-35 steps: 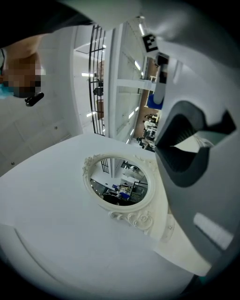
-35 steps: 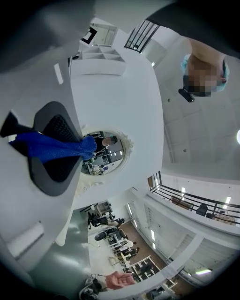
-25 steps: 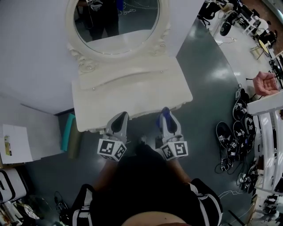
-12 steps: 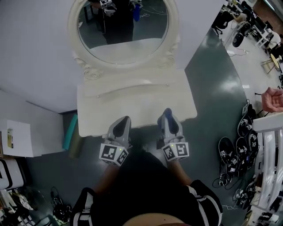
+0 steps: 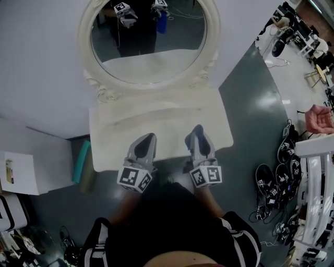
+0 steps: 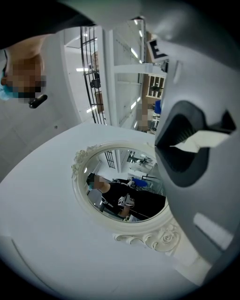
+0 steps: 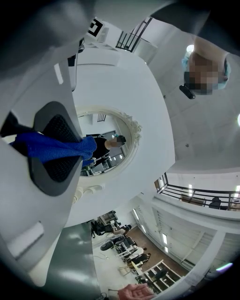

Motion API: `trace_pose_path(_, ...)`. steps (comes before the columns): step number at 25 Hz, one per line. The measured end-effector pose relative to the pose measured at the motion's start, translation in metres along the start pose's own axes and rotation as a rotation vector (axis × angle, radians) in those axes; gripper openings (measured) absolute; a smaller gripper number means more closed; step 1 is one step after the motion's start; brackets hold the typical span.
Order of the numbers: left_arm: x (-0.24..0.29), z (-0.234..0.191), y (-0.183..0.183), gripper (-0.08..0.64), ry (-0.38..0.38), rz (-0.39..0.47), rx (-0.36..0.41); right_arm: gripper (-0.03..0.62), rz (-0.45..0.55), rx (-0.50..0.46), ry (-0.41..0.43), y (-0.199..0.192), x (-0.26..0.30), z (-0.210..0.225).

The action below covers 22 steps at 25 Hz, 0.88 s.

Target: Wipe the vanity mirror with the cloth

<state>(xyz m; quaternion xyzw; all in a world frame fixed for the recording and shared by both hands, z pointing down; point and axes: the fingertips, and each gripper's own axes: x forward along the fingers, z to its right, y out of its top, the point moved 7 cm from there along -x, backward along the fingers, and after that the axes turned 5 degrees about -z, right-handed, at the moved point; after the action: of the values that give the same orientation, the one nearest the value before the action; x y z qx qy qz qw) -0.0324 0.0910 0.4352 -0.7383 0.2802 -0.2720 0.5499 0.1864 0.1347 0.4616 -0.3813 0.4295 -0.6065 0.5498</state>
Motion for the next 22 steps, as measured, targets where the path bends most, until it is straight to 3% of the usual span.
trace_pose_path(11, 0.039, -0.067, 0.038, 0.011, -0.094, 0.009, 0.012, 0.06, 0.047, 0.034, -0.091, 0.003, 0.083, -0.018)
trace_pose_path(22, 0.082, -0.087, 0.056, 0.011, -0.099, 0.028, -0.009, 0.06, 0.07, 0.089, -0.095, 0.015, 0.144, 0.0)
